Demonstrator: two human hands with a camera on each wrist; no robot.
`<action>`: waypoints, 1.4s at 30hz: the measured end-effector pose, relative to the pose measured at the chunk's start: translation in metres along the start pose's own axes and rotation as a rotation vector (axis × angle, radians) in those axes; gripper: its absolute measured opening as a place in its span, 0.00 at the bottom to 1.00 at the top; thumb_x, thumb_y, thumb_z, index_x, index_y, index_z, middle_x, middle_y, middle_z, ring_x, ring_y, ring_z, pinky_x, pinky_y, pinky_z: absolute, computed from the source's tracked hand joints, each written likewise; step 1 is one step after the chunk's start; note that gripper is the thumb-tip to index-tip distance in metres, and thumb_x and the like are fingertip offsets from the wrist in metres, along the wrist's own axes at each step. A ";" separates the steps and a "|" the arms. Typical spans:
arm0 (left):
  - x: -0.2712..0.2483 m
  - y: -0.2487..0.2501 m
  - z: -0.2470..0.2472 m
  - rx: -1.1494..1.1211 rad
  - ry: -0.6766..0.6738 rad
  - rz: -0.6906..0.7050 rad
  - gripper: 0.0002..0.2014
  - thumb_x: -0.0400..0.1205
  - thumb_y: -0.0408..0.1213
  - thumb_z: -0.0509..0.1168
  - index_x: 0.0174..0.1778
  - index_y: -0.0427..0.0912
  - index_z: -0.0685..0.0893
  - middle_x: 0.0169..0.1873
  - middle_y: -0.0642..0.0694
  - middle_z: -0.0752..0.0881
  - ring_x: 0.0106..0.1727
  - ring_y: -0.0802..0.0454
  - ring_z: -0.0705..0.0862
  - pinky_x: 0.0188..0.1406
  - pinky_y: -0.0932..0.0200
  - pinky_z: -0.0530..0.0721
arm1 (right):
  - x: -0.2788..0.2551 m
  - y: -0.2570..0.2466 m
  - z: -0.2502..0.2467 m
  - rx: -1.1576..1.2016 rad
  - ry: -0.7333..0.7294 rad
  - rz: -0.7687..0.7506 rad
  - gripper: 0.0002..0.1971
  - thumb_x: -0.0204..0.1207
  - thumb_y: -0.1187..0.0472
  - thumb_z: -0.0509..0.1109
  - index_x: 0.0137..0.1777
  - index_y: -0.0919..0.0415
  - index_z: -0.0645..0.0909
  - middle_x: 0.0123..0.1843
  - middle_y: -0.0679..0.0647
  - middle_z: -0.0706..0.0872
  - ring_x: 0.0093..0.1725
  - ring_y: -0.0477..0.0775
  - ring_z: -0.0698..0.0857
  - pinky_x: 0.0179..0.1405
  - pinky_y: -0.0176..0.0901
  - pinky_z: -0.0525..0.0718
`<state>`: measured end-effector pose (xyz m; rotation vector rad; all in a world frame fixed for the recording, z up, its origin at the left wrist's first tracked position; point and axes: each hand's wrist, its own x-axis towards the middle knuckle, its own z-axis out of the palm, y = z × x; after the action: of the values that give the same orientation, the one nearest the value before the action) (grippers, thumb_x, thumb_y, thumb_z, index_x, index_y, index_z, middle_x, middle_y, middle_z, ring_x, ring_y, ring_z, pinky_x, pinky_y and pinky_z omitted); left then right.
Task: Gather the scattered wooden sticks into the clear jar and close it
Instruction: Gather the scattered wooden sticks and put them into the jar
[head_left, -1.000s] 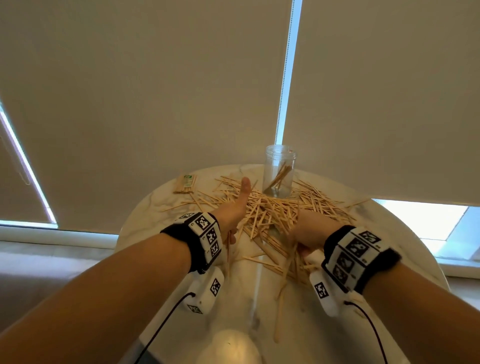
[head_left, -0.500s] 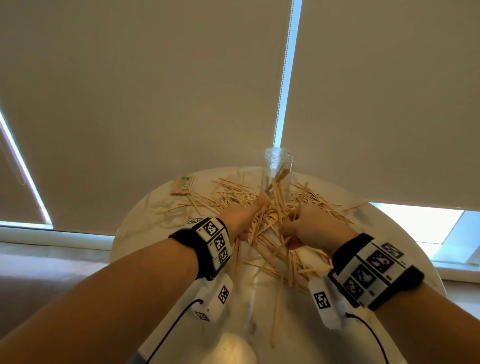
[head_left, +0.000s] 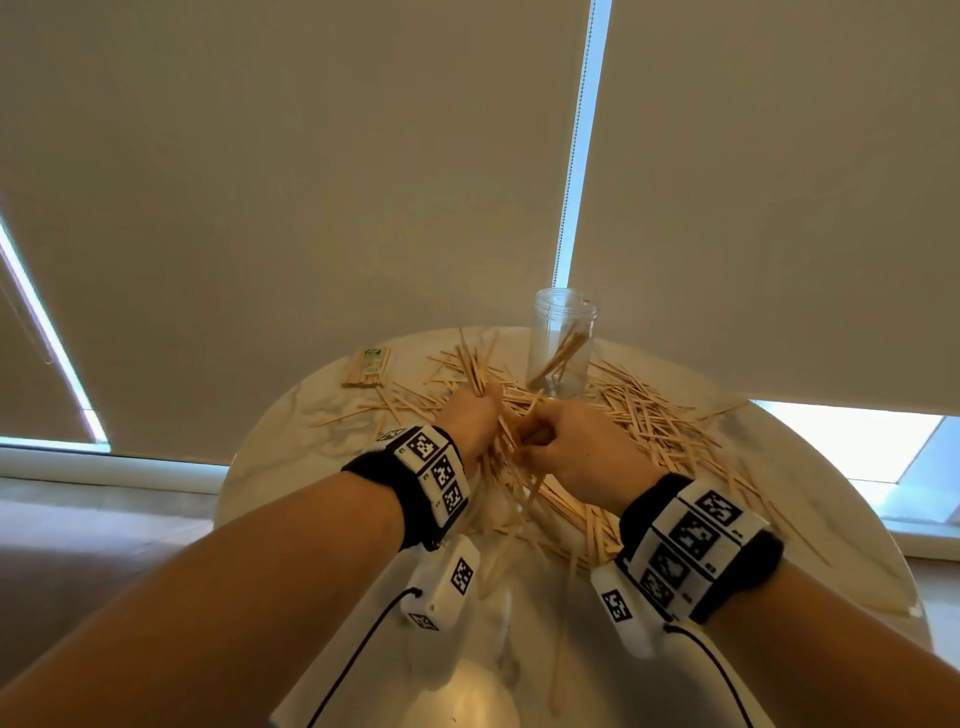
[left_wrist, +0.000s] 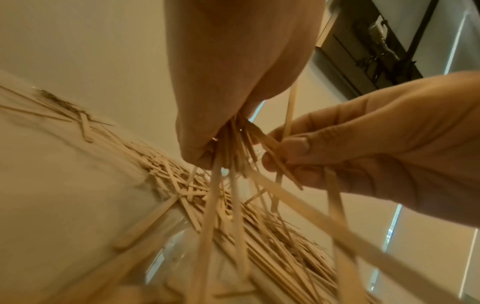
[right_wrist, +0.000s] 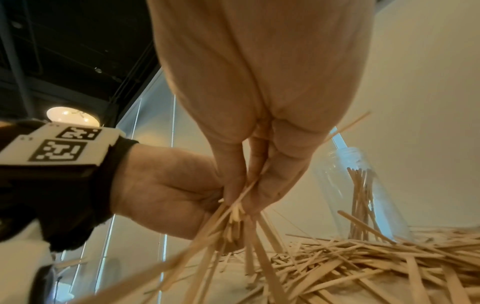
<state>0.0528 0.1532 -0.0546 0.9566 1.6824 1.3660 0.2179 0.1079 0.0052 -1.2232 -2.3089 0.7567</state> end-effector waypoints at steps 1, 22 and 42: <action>-0.011 0.007 -0.002 -0.015 0.024 0.021 0.27 0.75 0.60 0.59 0.52 0.39 0.82 0.47 0.33 0.90 0.49 0.31 0.89 0.54 0.29 0.87 | 0.000 0.002 0.000 0.015 0.016 0.000 0.03 0.77 0.60 0.77 0.48 0.52 0.88 0.43 0.47 0.91 0.44 0.47 0.89 0.50 0.44 0.89; -0.040 0.021 0.008 -0.200 -0.077 0.114 0.22 0.88 0.56 0.57 0.51 0.38 0.83 0.32 0.45 0.81 0.26 0.52 0.77 0.28 0.53 0.77 | 0.014 -0.014 -0.008 -0.202 0.138 -0.125 0.10 0.84 0.55 0.67 0.46 0.52 0.91 0.34 0.44 0.87 0.32 0.41 0.84 0.31 0.31 0.77; -0.092 0.049 0.011 -0.253 -0.431 0.170 0.20 0.85 0.51 0.66 0.32 0.45 0.70 0.21 0.52 0.65 0.22 0.55 0.62 0.22 0.61 0.69 | 0.026 -0.049 -0.054 0.380 0.205 -0.138 0.21 0.86 0.62 0.62 0.76 0.49 0.65 0.61 0.54 0.84 0.53 0.56 0.89 0.46 0.43 0.90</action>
<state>0.1070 0.0825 0.0008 1.1648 1.1014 1.3272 0.2054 0.1217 0.0802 -0.9144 -1.9481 0.9212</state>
